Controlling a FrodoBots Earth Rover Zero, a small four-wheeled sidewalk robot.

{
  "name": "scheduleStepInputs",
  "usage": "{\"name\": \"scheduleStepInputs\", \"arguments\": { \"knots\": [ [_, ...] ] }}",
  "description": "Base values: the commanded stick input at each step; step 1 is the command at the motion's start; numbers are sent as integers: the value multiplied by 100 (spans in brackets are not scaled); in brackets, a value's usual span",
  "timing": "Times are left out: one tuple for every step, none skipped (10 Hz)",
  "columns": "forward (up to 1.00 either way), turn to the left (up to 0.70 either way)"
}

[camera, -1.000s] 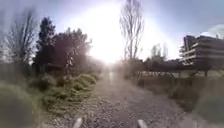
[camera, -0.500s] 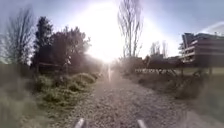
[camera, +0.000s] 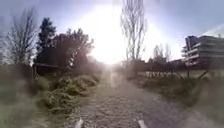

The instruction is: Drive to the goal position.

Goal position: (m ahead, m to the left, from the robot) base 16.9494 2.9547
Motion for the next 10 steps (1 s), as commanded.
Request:
{"name": "scheduleStepInputs", "arguments": {
  "knots": [
    [50,0],
    [50,0],
    [50,0],
    [50,0],
    [50,0],
    [50,0],
    [50,-24],
    [50,-30],
    [50,-12],
    [50,0]
  ]
}}
